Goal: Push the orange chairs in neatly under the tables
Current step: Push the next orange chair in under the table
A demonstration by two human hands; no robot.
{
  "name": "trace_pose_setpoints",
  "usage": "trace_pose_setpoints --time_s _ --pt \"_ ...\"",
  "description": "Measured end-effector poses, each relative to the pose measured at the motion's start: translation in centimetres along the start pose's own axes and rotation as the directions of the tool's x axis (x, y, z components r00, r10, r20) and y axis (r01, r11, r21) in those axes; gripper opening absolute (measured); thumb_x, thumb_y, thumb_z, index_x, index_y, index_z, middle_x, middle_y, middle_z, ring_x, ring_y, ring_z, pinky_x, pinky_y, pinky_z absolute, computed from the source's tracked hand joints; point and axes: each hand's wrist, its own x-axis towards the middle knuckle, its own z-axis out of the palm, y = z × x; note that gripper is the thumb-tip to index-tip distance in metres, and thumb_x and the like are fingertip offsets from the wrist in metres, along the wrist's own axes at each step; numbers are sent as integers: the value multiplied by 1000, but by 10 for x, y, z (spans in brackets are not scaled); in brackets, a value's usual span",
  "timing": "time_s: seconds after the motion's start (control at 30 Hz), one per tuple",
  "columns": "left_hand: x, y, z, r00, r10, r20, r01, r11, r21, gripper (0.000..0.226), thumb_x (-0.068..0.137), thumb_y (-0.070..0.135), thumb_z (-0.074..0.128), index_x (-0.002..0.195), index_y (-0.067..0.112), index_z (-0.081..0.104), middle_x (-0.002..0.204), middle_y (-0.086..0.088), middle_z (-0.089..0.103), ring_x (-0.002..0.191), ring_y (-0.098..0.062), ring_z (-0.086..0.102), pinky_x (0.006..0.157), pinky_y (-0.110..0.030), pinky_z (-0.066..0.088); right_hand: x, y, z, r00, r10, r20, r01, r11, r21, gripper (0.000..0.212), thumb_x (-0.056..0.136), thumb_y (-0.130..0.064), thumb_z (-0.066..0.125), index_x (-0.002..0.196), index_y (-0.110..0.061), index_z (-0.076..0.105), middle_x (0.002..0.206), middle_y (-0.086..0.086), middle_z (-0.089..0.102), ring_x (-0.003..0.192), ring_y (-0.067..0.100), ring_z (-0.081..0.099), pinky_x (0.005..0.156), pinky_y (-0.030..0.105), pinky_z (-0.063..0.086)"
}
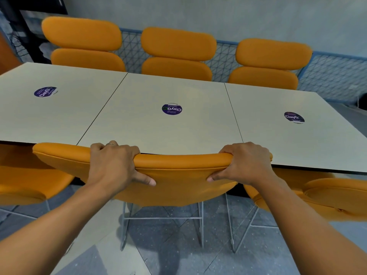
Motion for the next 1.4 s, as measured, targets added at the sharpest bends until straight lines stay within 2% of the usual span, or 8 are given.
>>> trace_pose_setpoints --time_s 0.3,0.47,0.73,0.93,1.23,1.33,1.4 --pt "-3 -57 6 998 60 -2 -60 998 -5 89 33 106 24 82 38 53 69 15 54 81 -13 47 81 -37 32 -18 -61 8 999 42 -31 -42 999 -1 85 45 -98 61 108 -41 66 89 -15 67 91 14 62 65 28 40" --pt "-21 -49 5 999 46 -11 -47 995 -89 77 34 98 39 77 35 54 67 11 55 83 -17 50 84 -39 30 -31 -59 8 1000 15 -3 -15 1000 -24 84 48 -99 57 108 -42 66 89 -15 65 89 13 60 68 29 43" --pt "-26 -33 3 1000 14 18 -13 997 -74 77 34 98 43 80 37 51 63 13 44 80 -13 38 75 -34 22 -31 -43 4 999 30 24 -30 1000 -8 79 45 -97 61 104 -45 65 88 -18 63 91 10 60 73 31 45" --pt "-2 -55 3 998 66 2 -66 997 -32 84 32 102 34 78 34 55 63 14 48 80 -14 41 74 -36 23 -18 -60 3 993 108 -36 -108 994 1 85 41 -100 60 106 -45 67 88 -17 67 92 13 62 69 29 43" --pt "13 -97 9 991 136 -5 -136 991 -16 90 31 106 23 79 36 55 64 17 49 80 -13 43 80 -38 28 -21 -102 14 988 135 -79 -135 991 3 79 46 -96 63 101 -40 68 86 -14 67 89 13 62 60 25 35" --pt "11 -96 9 991 132 -16 -132 991 -8 86 32 103 29 80 36 55 65 16 49 81 -13 42 81 -38 28 -24 -103 13 990 123 -66 -123 992 10 82 46 -97 61 104 -41 68 87 -14 66 88 13 62 64 27 43" --pt "8 -91 11 991 130 -37 -132 991 -40 84 32 104 31 73 34 54 60 16 45 78 -14 41 78 -37 26 -24 -99 11 993 108 -45 -108 994 -1 84 46 -98 59 107 -40 68 88 -15 65 88 12 61 69 28 47"
